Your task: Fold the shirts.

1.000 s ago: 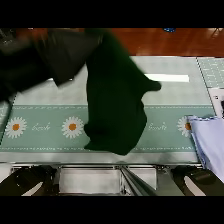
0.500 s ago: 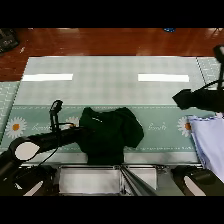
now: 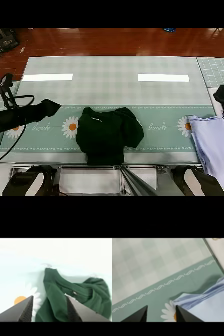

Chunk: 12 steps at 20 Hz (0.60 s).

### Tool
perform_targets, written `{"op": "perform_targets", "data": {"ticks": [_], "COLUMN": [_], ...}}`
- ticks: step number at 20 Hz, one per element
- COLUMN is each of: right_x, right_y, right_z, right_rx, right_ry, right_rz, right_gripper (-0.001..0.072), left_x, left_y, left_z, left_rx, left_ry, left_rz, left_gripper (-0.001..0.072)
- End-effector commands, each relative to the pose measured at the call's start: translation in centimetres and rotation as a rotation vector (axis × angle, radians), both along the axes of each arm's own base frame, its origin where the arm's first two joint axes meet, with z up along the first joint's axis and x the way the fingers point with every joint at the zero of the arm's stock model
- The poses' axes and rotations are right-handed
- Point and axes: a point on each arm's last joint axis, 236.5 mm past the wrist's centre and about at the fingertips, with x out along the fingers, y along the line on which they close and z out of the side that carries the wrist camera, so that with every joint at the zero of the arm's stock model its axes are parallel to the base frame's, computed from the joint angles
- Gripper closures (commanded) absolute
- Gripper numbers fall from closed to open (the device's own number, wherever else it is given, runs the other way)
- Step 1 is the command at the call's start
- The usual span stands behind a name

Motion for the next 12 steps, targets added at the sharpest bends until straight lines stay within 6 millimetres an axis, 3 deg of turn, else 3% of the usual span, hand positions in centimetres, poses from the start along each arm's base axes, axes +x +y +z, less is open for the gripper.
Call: {"op": "perform_targets", "data": {"ticks": [1,4,7,9,10,11,12], "right_x": [-1.1,-4.2,-5.9,-6.6,-7.1,-8.0,-9.0], "right_y": [3.1,8.0,10.3,11.7,12.6,13.7,14.8], "right_z": [-6.4,-11.3,-12.5,-12.6,-13.0,-13.6,-14.4], "right_rx": [0.197,0.256,0.269,0.270,0.274,0.280,0.295], "right_ry": [0.039,0.206,0.284,0.317,0.339,0.369,0.405], "right_rz": [0.035,0.200,0.297,0.356,0.389,0.423,0.442], "right_gripper": [0.0313,0.0313,0.0313,0.0313,0.0313,0.0313,0.0313], "left_x": [0.1,-2.8,-6.2,-6.8,-6.4,-5.9,-5.1], "left_y": [-4.2,-7.2,-10.0,-11.4,-11.8,-12.1,-12.2], "left_z": [0.1,-4.0,-6.3,-7.8,-8.4,-8.7,-8.8], "left_rx": [-0.340,-0.475,-0.560,-0.558,-0.547,-0.535,-0.519], "left_ry": [0.049,0.298,0.482,0.529,0.541,0.527,0.497], "left_rz": [-0.166,-0.346,-0.519,-0.577,-0.585,-0.603,-0.615], "left_gripper": [0.0202,0.0201,0.0201,0.0205,0.0293,0.0547,0.0677]}}
